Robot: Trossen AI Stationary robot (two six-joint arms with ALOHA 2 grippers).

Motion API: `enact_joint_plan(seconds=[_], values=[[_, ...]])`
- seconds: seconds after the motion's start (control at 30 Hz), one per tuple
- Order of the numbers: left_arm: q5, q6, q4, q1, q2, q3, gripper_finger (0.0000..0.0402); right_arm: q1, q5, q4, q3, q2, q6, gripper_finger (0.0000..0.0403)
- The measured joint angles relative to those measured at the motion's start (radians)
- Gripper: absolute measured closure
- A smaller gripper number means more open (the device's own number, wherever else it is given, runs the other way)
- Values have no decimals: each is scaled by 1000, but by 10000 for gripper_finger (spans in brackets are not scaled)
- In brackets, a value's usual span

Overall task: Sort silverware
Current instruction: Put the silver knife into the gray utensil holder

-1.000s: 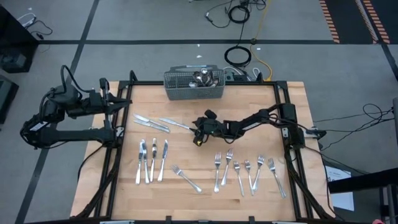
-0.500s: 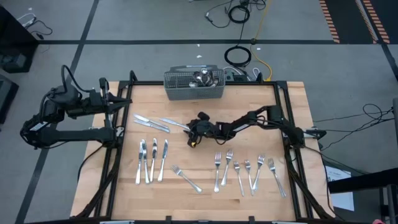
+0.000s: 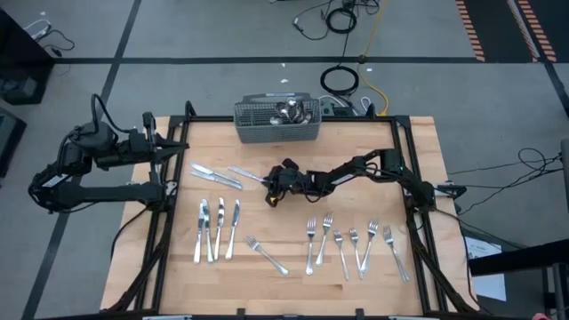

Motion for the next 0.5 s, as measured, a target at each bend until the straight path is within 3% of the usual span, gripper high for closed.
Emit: enact_joint_plan(seconds=[0.23,0.5], values=[[0,-7,2,0,0,0,391,-1,-8,28,-4,-2,43,402],[0,-9,2,0,0,0,391,-4,-52,-27,-8,-62,-1,396]])
